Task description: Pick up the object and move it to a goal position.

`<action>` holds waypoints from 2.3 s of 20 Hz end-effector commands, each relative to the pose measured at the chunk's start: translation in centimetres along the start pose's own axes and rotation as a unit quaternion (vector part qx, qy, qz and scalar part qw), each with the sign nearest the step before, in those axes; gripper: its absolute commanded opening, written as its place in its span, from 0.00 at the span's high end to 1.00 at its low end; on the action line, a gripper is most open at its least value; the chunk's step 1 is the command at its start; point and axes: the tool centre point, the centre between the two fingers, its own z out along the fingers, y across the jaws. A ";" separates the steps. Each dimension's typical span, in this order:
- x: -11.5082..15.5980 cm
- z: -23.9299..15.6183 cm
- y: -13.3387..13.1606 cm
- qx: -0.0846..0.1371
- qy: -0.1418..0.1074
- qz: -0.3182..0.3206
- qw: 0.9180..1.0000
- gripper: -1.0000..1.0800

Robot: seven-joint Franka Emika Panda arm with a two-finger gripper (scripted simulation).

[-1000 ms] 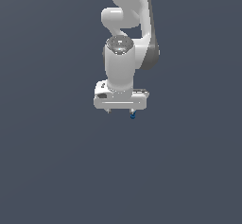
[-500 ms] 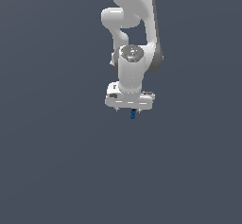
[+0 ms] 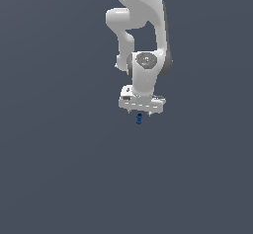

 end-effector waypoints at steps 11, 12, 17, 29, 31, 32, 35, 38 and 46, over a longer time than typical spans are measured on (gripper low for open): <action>-0.7 1.7 -0.3 0.000 -0.001 0.006 1.000 0.04; -0.7 2.1 -0.2 0.000 -0.001 0.006 1.000 0.04; -0.9 4.5 -0.2 0.000 -0.001 0.007 1.000 0.04; -0.8 5.5 -0.3 0.000 -0.001 0.007 1.000 1.00; -0.8 5.5 -0.3 0.000 -0.001 0.007 1.000 1.00; -0.8 5.5 -0.3 0.000 -0.001 0.007 1.000 1.00; -0.8 5.5 -0.2 0.000 -0.001 0.007 1.000 1.00; -0.6 5.0 0.2 0.000 -0.001 0.007 1.000 1.00; 1.2 1.5 3.9 0.000 -0.001 0.007 1.000 1.00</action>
